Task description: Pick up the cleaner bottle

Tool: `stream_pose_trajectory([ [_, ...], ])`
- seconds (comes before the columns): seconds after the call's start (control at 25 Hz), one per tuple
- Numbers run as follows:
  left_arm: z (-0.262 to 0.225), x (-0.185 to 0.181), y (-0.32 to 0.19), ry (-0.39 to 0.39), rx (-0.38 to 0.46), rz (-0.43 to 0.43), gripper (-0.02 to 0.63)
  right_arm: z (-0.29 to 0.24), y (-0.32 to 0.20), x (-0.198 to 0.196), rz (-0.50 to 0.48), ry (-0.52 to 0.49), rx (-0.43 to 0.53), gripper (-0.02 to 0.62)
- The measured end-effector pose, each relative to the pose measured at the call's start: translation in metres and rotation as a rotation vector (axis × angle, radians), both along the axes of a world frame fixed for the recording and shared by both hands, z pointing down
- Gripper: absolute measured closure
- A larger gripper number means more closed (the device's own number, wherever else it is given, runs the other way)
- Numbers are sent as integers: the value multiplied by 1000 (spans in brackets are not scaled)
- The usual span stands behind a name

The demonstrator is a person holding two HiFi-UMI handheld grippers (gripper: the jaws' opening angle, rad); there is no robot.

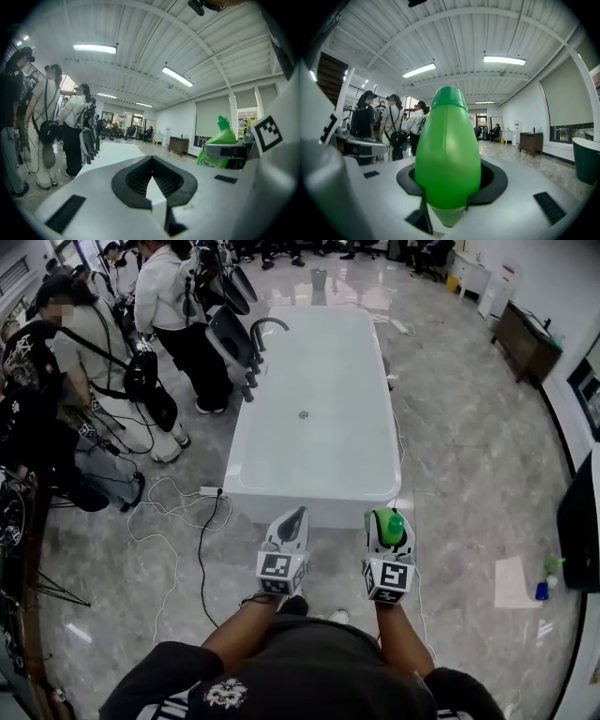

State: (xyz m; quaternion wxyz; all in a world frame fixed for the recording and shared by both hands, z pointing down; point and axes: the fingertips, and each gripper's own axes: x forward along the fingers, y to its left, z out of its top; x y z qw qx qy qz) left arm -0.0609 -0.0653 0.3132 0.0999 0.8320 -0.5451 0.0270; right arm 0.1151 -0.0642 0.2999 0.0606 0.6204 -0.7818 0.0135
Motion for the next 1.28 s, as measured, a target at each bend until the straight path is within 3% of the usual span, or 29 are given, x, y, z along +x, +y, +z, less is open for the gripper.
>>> stream_pose_trajectory([
  [0.44, -5, -41, -71, 7, 7, 55, 600, -5, -60, -42, 44, -16, 20, 399],
  [1.28, -8, -15, -92, 9, 7, 16, 600, -13, -98, -19, 5, 31, 20, 399],
])
